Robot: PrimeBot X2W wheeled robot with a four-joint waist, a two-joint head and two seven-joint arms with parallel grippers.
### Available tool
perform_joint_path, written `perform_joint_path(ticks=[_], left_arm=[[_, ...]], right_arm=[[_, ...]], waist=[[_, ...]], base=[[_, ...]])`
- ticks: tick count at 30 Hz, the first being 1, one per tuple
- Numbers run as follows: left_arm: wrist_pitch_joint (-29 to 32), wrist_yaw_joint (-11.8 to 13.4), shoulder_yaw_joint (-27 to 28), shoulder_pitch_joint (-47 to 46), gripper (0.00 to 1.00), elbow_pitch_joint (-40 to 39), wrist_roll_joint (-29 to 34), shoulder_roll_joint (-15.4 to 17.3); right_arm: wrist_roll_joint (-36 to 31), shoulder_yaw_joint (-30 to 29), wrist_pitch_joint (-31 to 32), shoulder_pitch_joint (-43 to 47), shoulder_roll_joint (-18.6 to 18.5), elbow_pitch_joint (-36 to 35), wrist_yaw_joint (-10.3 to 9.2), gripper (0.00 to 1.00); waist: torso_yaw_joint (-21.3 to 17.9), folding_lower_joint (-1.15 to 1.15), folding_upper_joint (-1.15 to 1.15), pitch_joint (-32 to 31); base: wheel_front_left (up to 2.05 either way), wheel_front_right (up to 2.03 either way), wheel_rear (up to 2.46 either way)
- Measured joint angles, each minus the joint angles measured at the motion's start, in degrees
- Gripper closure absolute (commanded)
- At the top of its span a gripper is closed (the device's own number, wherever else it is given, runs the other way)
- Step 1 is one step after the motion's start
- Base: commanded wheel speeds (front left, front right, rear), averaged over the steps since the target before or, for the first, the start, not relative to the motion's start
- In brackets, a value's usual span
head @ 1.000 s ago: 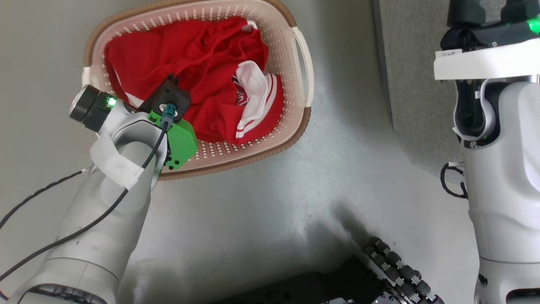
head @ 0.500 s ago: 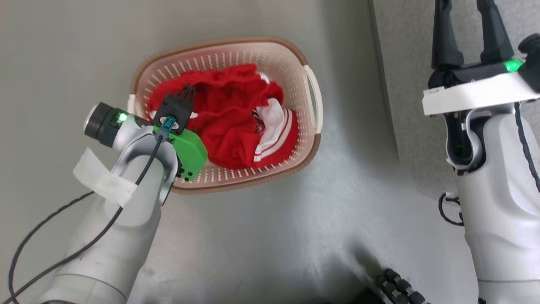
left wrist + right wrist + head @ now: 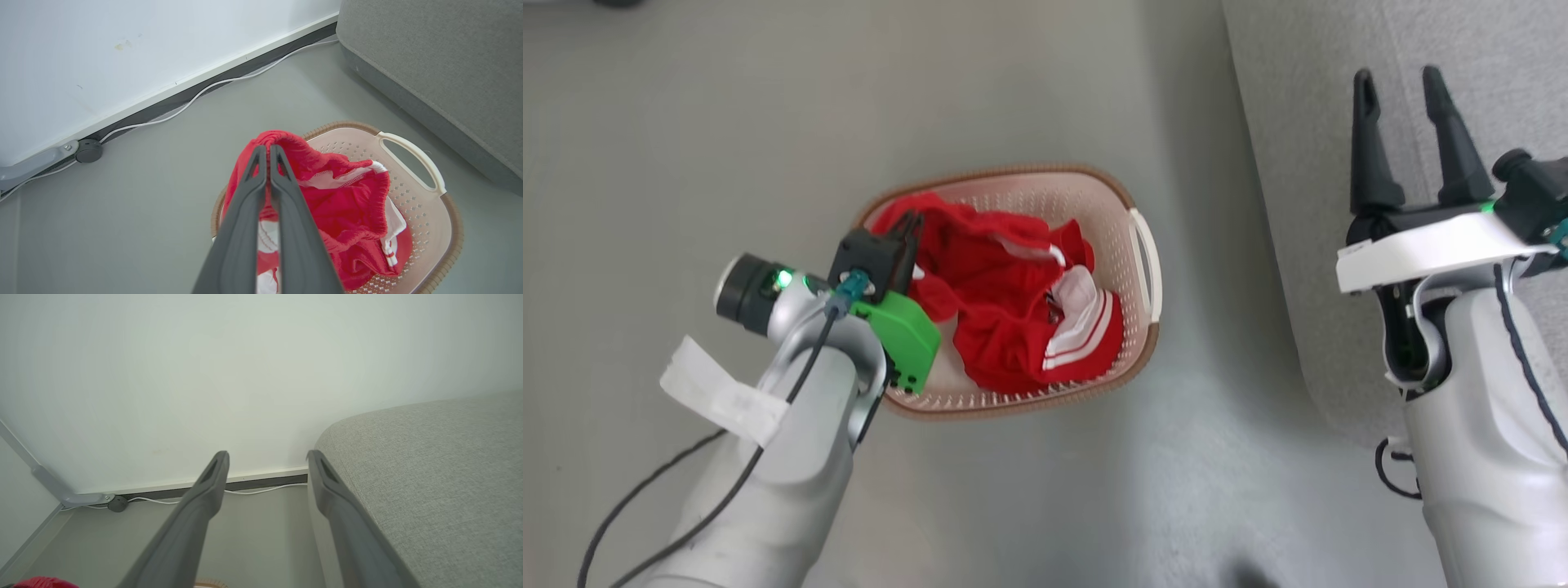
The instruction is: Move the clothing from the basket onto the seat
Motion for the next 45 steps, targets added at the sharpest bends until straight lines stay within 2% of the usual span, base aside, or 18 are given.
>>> perform_joint_path(ticks=[16,17,19,20,21,22,37,45], left_arm=[[0.0,1.9,-1.8,4.6,1.0,-2.9,-4.3,0.0],[0.0,2.2,-1.9,4.7,0.82,-3.2,-4.4,0.0],[0.0,2.4,-2.3,4.7,0.68,-3.6,-4.9,0.0],[0.0,2.4,-2.7,4.8,0.47,-3.9,-5.6,0.0],[0.0,2.4,-2.8,4.8,0.16,-4.1,-6.0,-0.1],[0.0,2.9,-3.0,4.8,0.0,-4.2,-6.1,-0.1],[0.0,4.9,-3.4,7.0,0.0,-6.8,-9.8,0.0],[0.0,5.9,-1.6,8.4,0.0,-8.3,-11.0,0.0]], right_arm=[[-0.1,2.9,0.0,5.4,0.3,2.7,0.54,0.0],[0.0,3.0,0.0,5.4,0.3,2.7,0.63,0.0],[0.0,2.8,0.0,5.6,0.3,2.8,0.65,0.0],[0.0,2.6,0.0,5.9,0.3,2.7,0.65,0.0],[0.0,2.4,0.0,6.2,0.3,2.7,0.65,0.0],[0.0,2.3,0.0,6.5,0.3,2.7,0.65,0.0],[0.1,0.6,0.0,7.9,0.4,2.5,0.65,0.0],[-0.1,0.3,0.0,9.3,0.4,2.6,0.65,0.0]], waist=[[-1.2,0.0,0.0,-11.4],[-1.6,0.0,0.0,-11.6],[-2.2,0.0,0.0,-12.0],[-2.5,0.0,0.0,-12.3],[-2.6,0.0,0.0,-12.5],[-2.8,0.0,0.0,-12.7],[-2.5,0.0,0.0,-14.9],[-1.3,0.0,0.0,-17.0]], base=[[0.0,0.0,0.0],[0.0,0.0,0.0],[0.0,0.0,0.0],[0.0,0.0,0.0],[0.0,0.0,0.0],[0.0,0.0,0.0],[0.0,0.0,0.0],[0.0,0.0,0.0]])
